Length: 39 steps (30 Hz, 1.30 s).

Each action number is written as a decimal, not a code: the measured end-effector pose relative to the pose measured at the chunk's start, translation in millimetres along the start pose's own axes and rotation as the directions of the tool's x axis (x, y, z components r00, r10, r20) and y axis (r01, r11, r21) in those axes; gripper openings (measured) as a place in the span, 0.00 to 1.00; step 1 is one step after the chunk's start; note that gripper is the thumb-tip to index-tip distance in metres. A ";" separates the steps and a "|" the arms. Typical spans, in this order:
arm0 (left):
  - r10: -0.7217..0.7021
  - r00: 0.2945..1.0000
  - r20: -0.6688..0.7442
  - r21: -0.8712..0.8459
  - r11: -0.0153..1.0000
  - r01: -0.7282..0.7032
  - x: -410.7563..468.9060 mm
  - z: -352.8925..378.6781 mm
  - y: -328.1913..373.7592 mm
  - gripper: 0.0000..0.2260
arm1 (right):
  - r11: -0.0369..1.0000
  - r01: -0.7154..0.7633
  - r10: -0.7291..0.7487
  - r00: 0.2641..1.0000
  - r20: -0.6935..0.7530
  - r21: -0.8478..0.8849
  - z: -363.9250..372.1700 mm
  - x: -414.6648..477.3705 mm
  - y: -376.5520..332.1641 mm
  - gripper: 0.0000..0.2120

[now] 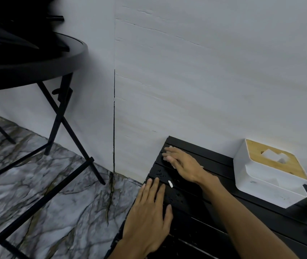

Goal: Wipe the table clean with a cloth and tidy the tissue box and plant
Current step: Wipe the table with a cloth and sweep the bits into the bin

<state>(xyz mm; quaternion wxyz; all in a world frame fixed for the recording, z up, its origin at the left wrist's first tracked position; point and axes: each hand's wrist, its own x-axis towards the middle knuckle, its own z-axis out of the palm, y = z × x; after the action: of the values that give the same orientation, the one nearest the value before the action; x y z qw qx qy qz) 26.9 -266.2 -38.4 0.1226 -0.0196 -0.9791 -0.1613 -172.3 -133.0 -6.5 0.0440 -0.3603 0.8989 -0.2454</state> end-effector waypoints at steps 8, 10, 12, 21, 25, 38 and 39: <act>0.016 1.000 0.016 -0.041 0.999 -0.015 -0.9 -15.5 5.6 0.29 | 0.922 -0.085 0.200 0.940 -0.276 0.378 -18.7 -32.6 -28.3 0.16; 0.018 0.999 0.026 -0.064 0.998 -0.016 -2.4 -16.8 5.9 0.28 | 0.920 -0.109 0.241 0.915 -0.325 0.376 -13.2 -20.6 -33.1 0.17; 0.022 1.000 0.023 -0.055 0.998 -0.021 -3.0 -18.0 6.1 0.28 | 0.949 -0.161 0.233 0.936 -0.263 0.269 3.3 -6.4 -34.1 0.20; 0.020 1.000 -0.009 -0.065 0.998 -0.021 -4.6 -21.7 7.5 0.28 | 0.994 -0.106 0.103 0.993 0.054 0.040 2.4 -5.2 -28.3 0.23; 0.027 0.999 -0.040 -0.076 0.997 -0.030 -3.4 -16.9 7.4 0.29 | 0.990 -0.142 0.142 0.990 0.010 -0.005 3.6 -10.0 -18.6 0.22; 0.003 1.000 0.031 0.015 1.000 -0.004 0.2 0.2 -0.6 0.25 | 0.958 -0.273 0.283 0.948 -0.143 0.086 -6.5 45.0 2.0 0.15; 0.001 1.000 0.029 0.008 1.000 -0.002 0.3 0.5 -0.7 0.25 | 0.960 -0.275 0.281 0.948 -0.146 0.061 -1.8 46.1 1.1 0.19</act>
<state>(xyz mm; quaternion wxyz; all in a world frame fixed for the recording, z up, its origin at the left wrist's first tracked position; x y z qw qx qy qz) 26.4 -266.7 -39.0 0.1086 -0.0222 -0.9813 -0.1571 -207.4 -162.4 -0.9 0.0160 -0.2092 0.9364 -0.2814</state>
